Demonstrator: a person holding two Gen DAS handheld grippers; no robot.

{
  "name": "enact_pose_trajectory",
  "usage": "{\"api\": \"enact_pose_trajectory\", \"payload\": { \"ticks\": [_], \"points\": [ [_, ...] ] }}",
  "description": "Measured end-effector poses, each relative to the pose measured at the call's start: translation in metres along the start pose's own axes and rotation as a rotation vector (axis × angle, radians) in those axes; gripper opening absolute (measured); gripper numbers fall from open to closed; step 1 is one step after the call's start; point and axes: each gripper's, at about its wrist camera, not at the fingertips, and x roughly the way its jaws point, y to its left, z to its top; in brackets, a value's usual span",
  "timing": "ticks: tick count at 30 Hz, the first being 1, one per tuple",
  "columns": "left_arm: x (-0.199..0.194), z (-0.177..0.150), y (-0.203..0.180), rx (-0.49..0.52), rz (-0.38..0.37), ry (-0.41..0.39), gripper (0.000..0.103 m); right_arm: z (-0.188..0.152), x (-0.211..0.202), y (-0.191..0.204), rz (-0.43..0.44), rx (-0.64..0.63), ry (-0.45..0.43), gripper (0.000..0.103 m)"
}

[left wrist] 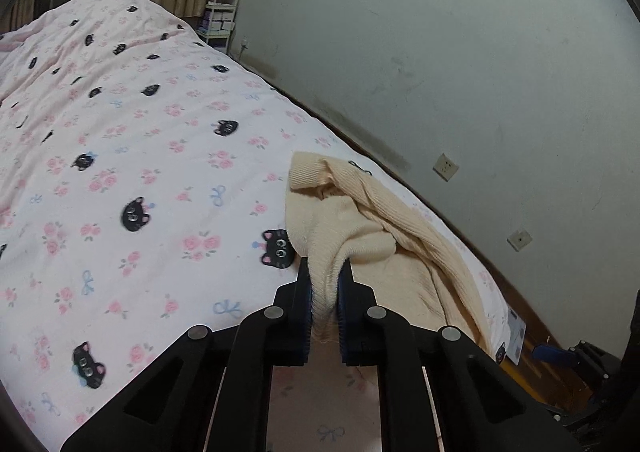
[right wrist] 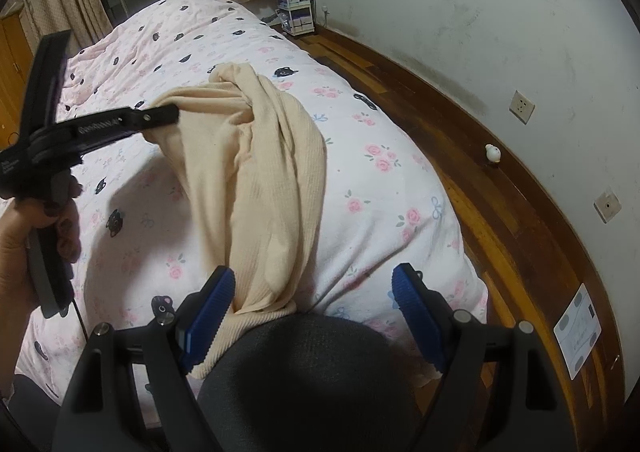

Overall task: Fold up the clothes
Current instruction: 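Lift the beige sweater with the left gripper and drag it across the bed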

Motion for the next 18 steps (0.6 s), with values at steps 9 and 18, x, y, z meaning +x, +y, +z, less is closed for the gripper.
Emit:
{"api": "enact_pose_trajectory", "payload": {
  "ticks": [9,18],
  "points": [
    [-0.044,-0.017,0.038,-0.070,0.084,-0.028,0.008,0.004,0.012,0.024,0.012,-0.047,0.009,0.083],
    [-0.089,-0.060,0.068,-0.162,0.159,-0.044,0.008,0.016,0.040,0.073,0.050,-0.199,0.087,0.082]
  ]
}}
